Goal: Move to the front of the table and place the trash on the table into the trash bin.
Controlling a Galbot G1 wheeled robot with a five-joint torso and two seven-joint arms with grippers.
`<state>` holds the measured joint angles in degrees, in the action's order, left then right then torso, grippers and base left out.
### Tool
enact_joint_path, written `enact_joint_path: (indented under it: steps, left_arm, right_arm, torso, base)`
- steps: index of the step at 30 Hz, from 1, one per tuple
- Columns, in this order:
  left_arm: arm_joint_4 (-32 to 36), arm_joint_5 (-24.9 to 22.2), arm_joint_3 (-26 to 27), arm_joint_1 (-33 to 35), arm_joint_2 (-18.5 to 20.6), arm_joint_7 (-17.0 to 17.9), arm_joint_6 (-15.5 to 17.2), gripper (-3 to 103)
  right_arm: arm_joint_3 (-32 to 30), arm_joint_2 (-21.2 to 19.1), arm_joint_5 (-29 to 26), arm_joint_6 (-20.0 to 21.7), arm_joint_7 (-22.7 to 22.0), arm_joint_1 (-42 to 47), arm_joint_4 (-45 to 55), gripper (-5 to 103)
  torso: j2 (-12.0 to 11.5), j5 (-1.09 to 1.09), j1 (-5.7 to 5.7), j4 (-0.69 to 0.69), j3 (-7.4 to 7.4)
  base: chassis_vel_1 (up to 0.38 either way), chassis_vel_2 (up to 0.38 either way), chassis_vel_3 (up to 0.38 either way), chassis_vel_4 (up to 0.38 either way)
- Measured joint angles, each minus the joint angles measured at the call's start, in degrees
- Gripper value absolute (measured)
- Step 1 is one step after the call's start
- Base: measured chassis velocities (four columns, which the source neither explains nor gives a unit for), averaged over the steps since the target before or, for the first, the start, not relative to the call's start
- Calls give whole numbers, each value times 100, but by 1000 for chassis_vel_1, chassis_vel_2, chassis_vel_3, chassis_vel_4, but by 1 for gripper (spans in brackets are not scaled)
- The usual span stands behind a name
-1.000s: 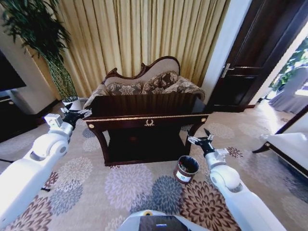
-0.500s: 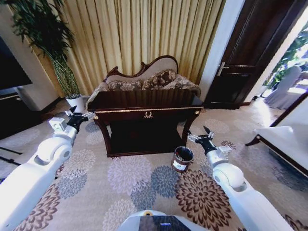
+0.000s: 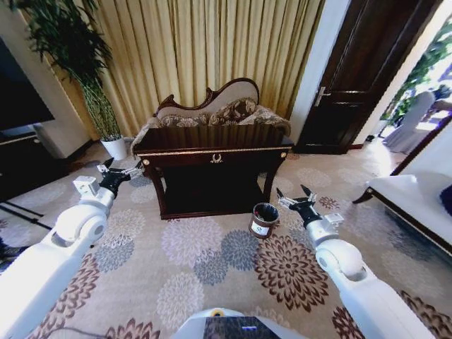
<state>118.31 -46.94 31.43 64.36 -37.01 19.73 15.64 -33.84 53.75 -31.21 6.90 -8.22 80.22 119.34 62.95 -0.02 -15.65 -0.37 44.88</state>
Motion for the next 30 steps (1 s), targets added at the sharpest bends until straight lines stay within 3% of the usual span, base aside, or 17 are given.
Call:
enact_joint_path:
  steps: [6, 11, 24, 30]
  left_arm:
    - [45, 0, 42, 46, 2, 17, 2, 100]
    - [95, 0, 90, 135, 2, 23, 4, 100]
    - [306, -12, 314, 458, -43, 25, 6, 100]
    - [605, -10, 466, 872, -210, 14, 23, 100]
  right_arm:
    - [-22, 0, -26, -26, 10, -1, -22, 100]
    - [-33, 15, -44, -45, 35, 2, -47, 100]
    - [5, 93, 75, -266, 70, 34, -102, 100]
    - [30, 117, 21, -2, -204, -37, 56, 100]
  torso:
    - [0, 3, 0, -6, 0]
    - [0, 0, 0, 1, 0]
    - [3, 4, 4, -3, -2]
    - [-2, 2, -2, -2, 1]
  base:
    - [199, -197, -228, 180]
    - [192, -203, -157, 233]
    - [124, -167, -114, 165]
    - [0, 0, 0, 0]
